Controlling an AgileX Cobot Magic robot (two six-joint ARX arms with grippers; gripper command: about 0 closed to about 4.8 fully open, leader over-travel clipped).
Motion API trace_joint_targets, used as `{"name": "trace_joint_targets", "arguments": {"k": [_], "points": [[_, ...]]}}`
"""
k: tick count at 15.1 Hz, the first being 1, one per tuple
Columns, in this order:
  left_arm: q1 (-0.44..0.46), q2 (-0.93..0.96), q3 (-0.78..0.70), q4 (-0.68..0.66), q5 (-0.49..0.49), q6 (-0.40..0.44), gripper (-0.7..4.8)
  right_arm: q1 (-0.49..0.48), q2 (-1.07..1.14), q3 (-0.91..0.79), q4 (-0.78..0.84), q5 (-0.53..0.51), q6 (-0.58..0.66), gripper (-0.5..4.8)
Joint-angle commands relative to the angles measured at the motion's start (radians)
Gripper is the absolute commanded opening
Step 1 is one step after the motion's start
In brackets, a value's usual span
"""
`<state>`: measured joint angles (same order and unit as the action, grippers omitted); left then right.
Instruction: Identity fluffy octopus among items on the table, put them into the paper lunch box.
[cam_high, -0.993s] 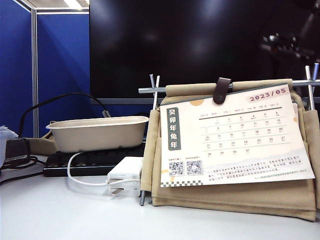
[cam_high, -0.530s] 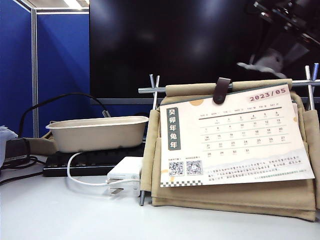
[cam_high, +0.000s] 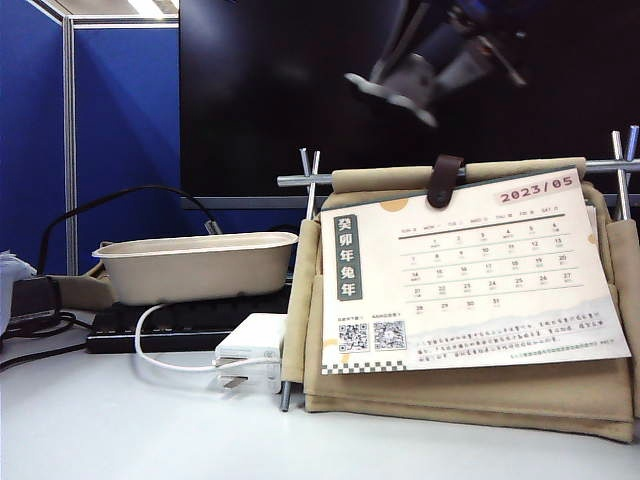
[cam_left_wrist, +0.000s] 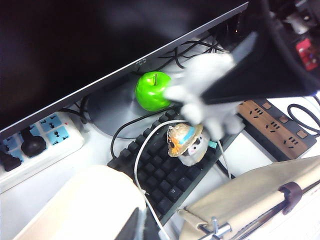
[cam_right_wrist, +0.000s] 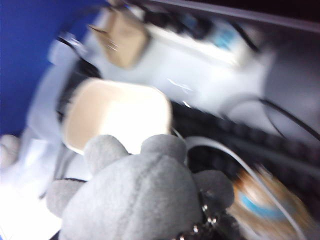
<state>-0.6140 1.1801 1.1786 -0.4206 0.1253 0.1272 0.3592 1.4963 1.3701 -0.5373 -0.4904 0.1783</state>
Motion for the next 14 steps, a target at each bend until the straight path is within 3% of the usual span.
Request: {"name": "trace_joint_targets", "arguments": {"k": [1,8,14], "points": [[0.000,-0.001,0.005,0.018,-0.002,0.004,-0.02,0.034,0.025,0.006,0.048,-0.002,0.013,2.65],[0.000,-0.001,0.005,0.018,-0.002,0.004,-0.02,0.050,0.141,0.021,0.115,-0.031,0.047,2.65],[0.000,0.000,0.004,0.015,-0.002,0.004,-0.02,0.129,0.256,0.163,0.124,-0.047,0.061,2.65]]}}
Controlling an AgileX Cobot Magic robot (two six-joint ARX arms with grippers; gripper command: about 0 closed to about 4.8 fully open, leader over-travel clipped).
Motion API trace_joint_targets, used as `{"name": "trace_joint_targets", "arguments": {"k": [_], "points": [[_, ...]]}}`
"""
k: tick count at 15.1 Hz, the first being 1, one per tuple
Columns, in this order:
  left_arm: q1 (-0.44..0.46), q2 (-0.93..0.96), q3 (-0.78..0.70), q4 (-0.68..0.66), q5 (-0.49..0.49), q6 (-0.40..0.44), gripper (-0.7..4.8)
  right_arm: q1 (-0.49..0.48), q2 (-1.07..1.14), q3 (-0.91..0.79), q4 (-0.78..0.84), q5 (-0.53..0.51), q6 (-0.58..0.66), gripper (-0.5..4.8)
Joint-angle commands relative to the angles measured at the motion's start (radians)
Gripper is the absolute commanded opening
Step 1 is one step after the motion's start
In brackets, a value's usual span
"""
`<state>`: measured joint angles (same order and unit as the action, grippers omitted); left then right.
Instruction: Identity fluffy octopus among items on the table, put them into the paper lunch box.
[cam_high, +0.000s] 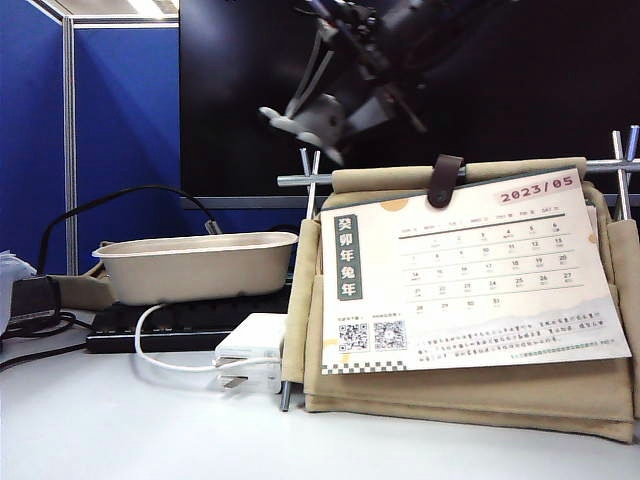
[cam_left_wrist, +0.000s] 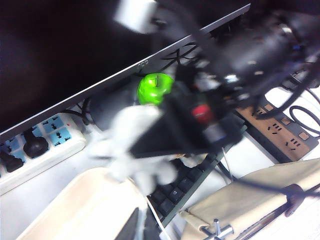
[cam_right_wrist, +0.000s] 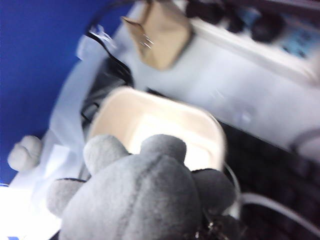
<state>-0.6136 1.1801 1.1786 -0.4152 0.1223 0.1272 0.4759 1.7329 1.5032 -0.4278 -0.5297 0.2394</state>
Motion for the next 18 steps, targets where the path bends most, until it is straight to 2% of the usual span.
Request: {"name": "trace_joint_targets", "arguments": {"k": [1,6,11,18], "points": [[0.000,0.000,0.005,0.011,0.001,0.004,-0.02,0.013,0.035,0.042,0.014,-0.012,0.000,2.65],[0.000,0.000,0.004,0.013,-0.014,0.005,-0.02,0.020,0.123,0.046,0.048,-0.056,0.000,2.65],[0.000,-0.001,0.004,0.012,-0.014,0.004,-0.02,0.062,0.140,0.047,0.101,-0.055,0.000,2.65],[0.000,-0.001,0.005,0.011,-0.010,0.003,-0.02,0.072,0.175,0.047,0.150,-0.056,0.000,2.65]]}}
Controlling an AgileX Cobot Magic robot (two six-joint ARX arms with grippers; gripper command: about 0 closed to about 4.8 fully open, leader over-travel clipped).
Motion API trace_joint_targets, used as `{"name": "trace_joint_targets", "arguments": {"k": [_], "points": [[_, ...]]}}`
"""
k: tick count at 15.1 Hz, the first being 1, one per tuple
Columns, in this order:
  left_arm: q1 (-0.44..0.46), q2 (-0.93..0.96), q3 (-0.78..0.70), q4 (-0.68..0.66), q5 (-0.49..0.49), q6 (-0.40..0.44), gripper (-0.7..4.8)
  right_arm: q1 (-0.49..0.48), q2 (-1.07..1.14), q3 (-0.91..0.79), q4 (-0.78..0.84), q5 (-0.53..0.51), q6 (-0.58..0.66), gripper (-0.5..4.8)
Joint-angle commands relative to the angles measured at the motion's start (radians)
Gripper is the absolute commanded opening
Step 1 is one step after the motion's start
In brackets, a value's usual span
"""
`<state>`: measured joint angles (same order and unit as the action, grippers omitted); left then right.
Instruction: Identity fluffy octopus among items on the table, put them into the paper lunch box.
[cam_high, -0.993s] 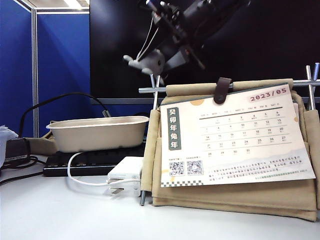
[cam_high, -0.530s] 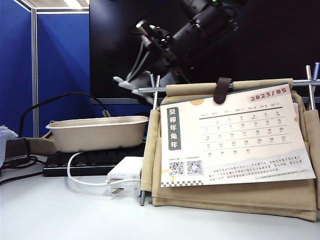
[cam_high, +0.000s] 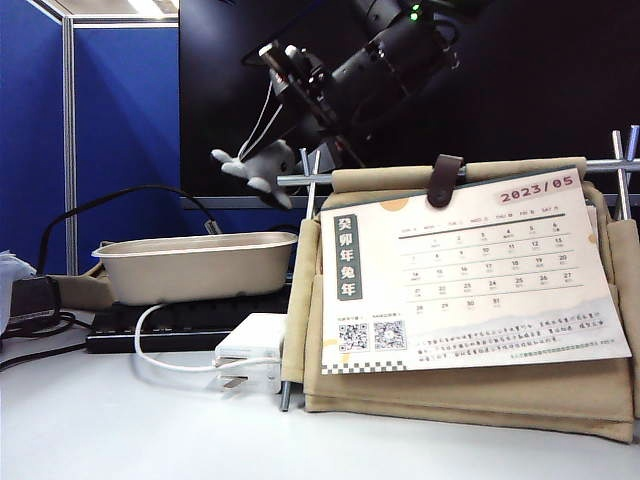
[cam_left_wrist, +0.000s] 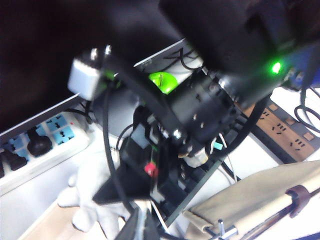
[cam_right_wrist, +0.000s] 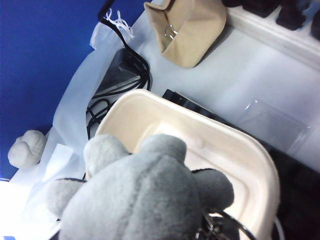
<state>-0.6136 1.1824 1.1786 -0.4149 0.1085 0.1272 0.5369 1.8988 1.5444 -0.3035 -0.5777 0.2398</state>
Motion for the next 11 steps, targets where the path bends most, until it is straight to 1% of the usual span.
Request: {"name": "trace_joint_targets", "arguments": {"k": [1,3,5,10,11], "points": [[0.000,-0.003,0.005,0.010,0.004,0.003,-0.02,0.013,0.019,0.005,0.031,-0.008,0.000,2.65],[0.000,-0.003,0.004,0.005,0.004,0.003,-0.02,0.019,0.042,0.005,0.052,-0.010,0.000,2.65],[0.000,-0.003,0.004,0.005,0.005,0.003,-0.02,0.022,0.064,0.005,0.090,-0.033,0.000,2.65],[0.000,-0.003,0.005,0.005,0.004,0.004,-0.02,0.025,0.072,0.006,0.150,-0.027,0.000,2.65],[0.000,-0.003,0.004,0.005,0.004,0.003,-0.02,0.025,0.072,0.006,0.152,-0.027,0.000,2.80]]}}
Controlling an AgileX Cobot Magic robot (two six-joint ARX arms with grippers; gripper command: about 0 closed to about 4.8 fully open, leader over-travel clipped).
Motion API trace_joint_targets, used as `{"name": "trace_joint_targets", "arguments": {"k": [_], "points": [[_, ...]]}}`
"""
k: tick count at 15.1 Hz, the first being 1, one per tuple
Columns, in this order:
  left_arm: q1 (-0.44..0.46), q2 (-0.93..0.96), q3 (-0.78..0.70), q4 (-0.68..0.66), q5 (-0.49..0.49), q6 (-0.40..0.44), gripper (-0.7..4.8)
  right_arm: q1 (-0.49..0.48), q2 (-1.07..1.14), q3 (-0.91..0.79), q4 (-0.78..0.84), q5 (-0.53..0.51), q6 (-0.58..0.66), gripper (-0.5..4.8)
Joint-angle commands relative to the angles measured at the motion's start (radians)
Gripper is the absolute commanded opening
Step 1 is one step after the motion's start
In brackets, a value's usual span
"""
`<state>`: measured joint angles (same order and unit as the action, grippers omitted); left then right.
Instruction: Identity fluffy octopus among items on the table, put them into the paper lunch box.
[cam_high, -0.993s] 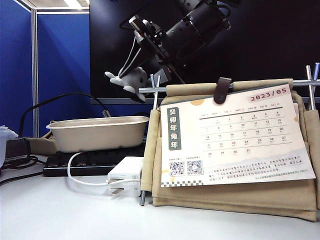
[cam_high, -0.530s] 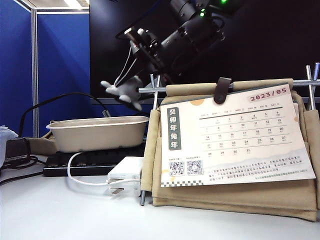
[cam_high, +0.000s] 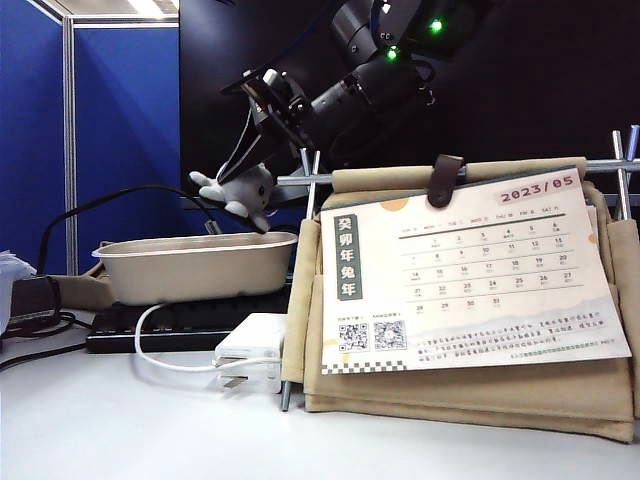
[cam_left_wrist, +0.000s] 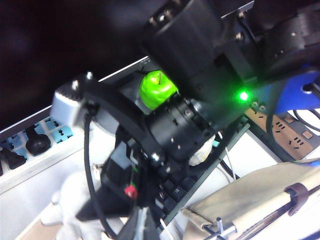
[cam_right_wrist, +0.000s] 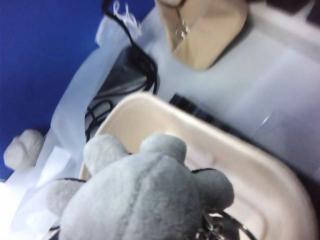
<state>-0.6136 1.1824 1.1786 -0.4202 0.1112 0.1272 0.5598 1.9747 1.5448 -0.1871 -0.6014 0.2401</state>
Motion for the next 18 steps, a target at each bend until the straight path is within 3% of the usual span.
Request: {"name": "trace_joint_targets", "arguments": {"k": [1,4,10,12,13,14,15,16,17,18], "points": [[0.000,-0.003,0.004,0.010,0.002,0.004,-0.02,0.002,-0.003,0.005,0.035,-0.001,-0.001,3.16],[0.000,-0.003,0.004,0.010,0.002,0.003,-0.02,0.002,-0.003,0.005,0.035,0.024,-0.001,3.77],[0.000,-0.003,0.005,0.010,0.002,0.003,-0.02,0.002,-0.003,0.005,0.035,0.035,-0.001,3.77],[0.000,-0.003,0.004,0.010,0.002,0.004,-0.02,-0.004,-0.005,0.005,0.026,0.035,-0.001,3.54],[0.000,-0.003,0.004,0.010,0.001,0.004,-0.02,-0.012,-0.006,0.005,0.010,0.038,-0.001,3.07],[0.000,-0.003,0.004,0.010,0.001,0.004,-0.02,-0.028,-0.007,0.005,-0.023,0.043,-0.002,1.67],[0.000,-0.003,0.005,0.011,0.001,0.004,-0.02,-0.040,-0.011,0.005,-0.045,0.042,-0.002,1.21],[0.000,-0.003,0.004,0.011,0.001,0.004,-0.02,-0.052,-0.020,0.005,-0.066,0.043,-0.003,0.42],[0.000,-0.003,0.004,0.011,0.001,0.004,-0.02,-0.067,-0.038,0.005,-0.086,0.045,-0.006,-0.06],[0.000,-0.003,0.004,0.012,0.000,0.004,-0.03,-0.080,-0.060,0.005,-0.097,0.049,-0.010,-0.05]]}}
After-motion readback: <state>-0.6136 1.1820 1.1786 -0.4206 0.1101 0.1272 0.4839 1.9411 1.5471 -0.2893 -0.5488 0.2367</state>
